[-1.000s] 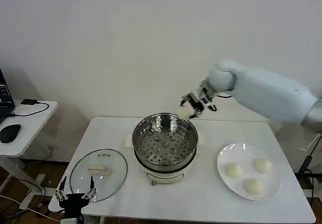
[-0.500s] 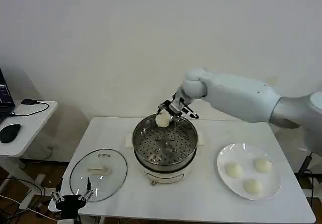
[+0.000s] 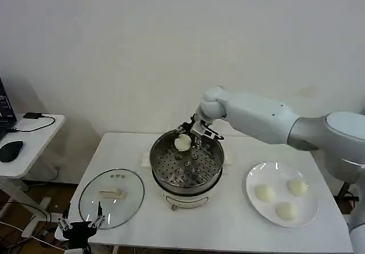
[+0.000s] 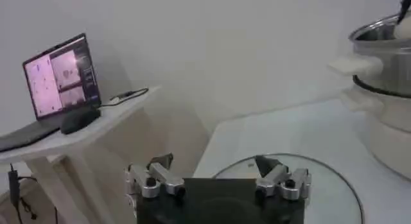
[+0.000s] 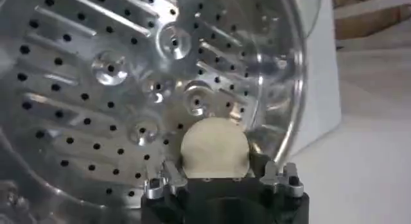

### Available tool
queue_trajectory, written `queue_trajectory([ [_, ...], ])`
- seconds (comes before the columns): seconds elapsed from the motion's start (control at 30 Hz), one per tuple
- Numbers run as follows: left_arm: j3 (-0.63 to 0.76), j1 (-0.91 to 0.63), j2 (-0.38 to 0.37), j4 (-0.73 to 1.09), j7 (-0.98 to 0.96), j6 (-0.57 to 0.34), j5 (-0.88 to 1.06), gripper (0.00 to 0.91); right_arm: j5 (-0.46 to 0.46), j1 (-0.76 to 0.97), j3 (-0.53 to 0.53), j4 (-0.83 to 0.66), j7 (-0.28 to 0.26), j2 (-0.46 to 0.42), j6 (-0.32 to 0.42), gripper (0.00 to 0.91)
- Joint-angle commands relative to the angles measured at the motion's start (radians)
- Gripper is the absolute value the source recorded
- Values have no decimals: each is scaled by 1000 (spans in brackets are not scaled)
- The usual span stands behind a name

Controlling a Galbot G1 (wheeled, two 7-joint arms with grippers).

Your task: Take steamed baozi put them in steamer then cover it.

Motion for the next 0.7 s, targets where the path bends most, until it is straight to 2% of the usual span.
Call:
queue_trajectory([
  [0.03, 1, 0, 0, -2, 0, 0, 0, 907, -45, -18, 3, -34, 11, 13, 49, 705],
  [0.27, 0, 0, 0, -2, -1, 0, 0, 907, -58, -26, 6, -49, 13, 16, 57, 725],
  [0.3, 1, 0, 0, -3, 0, 0, 0, 907, -61, -27, 7, -52, 17, 16, 59, 836],
  [0.33, 1, 0, -1, -3, 0, 0, 0, 907, -59, -27, 7, -52, 19, 15, 61, 907],
  [0.43, 1, -1, -2, -3, -1, 0, 1, 907, -46, -18, 8, -44, 26, 11, 59, 907],
  [0.63, 0, 1, -1, -4, -1, 0, 2, 907, 84, 68, -16, 60, 25, -28, -7, 907],
  [0.7, 1, 0, 1, -3, -1, 0, 2, 907, 161, 137, -24, 156, 24, -75, -79, 907],
])
